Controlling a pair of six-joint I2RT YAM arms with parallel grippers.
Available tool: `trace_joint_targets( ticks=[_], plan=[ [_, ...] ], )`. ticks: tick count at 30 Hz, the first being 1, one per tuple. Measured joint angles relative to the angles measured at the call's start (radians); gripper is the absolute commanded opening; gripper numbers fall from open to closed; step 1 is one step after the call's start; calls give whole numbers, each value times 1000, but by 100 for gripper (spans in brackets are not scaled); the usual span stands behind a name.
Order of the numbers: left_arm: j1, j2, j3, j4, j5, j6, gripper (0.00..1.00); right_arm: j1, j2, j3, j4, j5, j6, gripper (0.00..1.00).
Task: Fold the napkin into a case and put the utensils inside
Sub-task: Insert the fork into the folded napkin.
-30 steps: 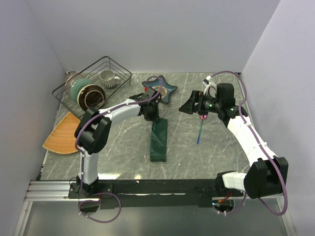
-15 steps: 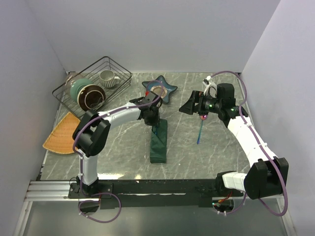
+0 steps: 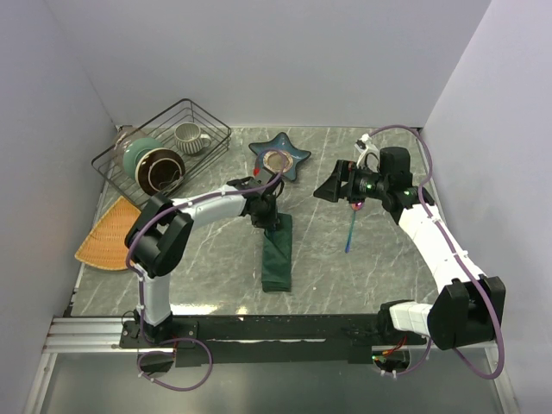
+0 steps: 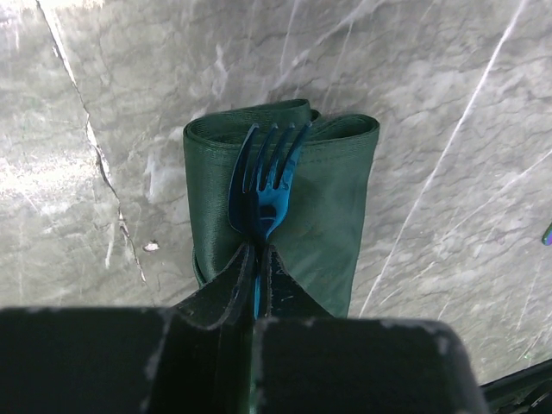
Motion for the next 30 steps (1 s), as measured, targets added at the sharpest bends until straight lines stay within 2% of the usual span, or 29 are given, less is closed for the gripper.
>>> trace_joint_targets(
  ticks=[4, 13, 21, 26, 28, 30],
  plan=[
    [-2, -10, -18, 0, 6, -3, 9, 0, 0, -14, -2, 1, -2, 98],
    [-21, -26, -51, -2, 15, -19, 27, 0, -1, -32, -9, 33, -21, 98],
    [-23, -68, -54, -14, 7, -18, 46, 0, 0, -45, -41, 123, -69, 96],
    [-16, -193, -54, -7, -24, 32, 39, -5, 27, -45, -68, 221, -93, 95],
    [-1, -246, -50, 29, 0, 106, 40, -15, 52, -45, -79, 244, -100, 95],
    [25, -266, -7, 30, 53, 241, 41, -27, 74, -45, -88, 257, -104, 94]
  ],
)
